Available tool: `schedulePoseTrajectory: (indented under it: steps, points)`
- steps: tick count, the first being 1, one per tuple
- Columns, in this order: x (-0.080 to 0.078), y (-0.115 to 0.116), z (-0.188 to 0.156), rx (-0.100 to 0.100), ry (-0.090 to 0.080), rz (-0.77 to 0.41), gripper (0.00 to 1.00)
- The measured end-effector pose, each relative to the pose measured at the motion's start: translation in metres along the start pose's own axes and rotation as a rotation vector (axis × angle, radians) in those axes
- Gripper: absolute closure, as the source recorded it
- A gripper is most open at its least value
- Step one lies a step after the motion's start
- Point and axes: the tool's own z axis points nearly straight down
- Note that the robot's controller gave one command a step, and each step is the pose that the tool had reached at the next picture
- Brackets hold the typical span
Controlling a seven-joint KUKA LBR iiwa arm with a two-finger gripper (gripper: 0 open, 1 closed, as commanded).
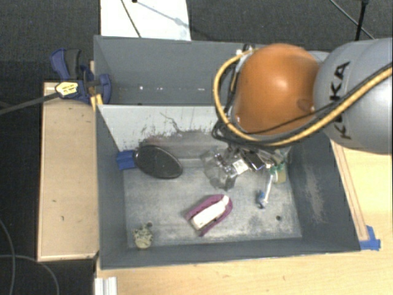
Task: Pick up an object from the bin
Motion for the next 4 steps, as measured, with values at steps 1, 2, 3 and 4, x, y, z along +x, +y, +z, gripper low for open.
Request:
schedulePoseTrajectory:
  steps: [1,2,3,4]
  points:
    - [0.025,-0.023,0.082,-0.003,0.013,0.196,1.0]
    - [0.046,-0.013,0.124,-0.001,0.013,0.491,1.0]
    - [0.045,-0.014,0.122,0.0,0.01,0.491,0.0]
    - [0.047,-0.013,0.169,-0.003,0.011,0.184,0.0]
